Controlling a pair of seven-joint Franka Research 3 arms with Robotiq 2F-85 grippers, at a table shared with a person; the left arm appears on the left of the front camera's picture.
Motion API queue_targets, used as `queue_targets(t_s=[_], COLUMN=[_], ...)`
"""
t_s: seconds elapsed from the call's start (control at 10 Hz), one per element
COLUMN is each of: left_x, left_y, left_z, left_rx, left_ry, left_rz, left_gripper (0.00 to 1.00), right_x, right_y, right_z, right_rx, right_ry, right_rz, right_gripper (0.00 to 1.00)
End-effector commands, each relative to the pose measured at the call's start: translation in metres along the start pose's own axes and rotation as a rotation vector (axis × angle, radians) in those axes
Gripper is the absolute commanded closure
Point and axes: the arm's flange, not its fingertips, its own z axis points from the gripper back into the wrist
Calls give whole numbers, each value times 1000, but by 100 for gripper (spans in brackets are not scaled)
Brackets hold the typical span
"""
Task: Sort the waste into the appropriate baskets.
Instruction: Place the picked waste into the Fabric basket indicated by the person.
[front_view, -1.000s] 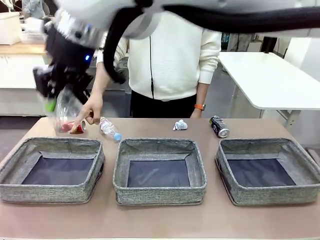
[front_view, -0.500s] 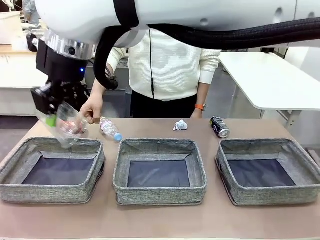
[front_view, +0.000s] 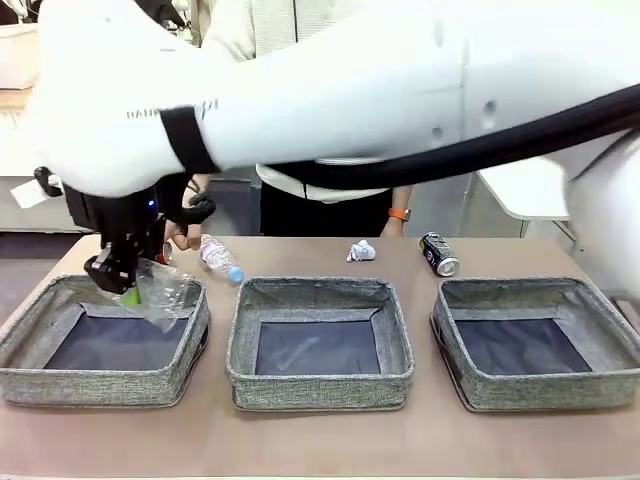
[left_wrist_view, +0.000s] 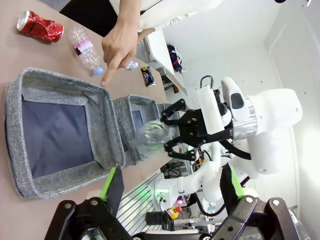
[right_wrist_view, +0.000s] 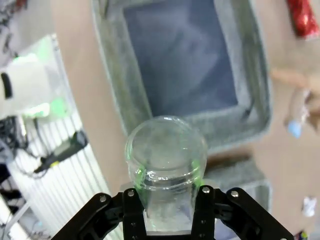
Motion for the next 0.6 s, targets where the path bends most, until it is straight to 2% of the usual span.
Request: queue_targets(t_s=[0.0, 0.2, 0.5], left_x=[1, 1, 1], left_y=[-1, -1, -1], left_z=[0, 0, 0], left_rx=[-15, -15, -15], left_ry=[-7, -7, -7], left_rz=[-23, -23, -23], left_gripper=[0, 0, 0], right_x=[27, 33, 34], right_y=[-9, -15, -18], right_z=[5, -4, -7], right_rx=[-32, -5, 11], right_ry=[-146, -159, -156], right_rz=[46, 110, 96], right_gripper=[62, 62, 62])
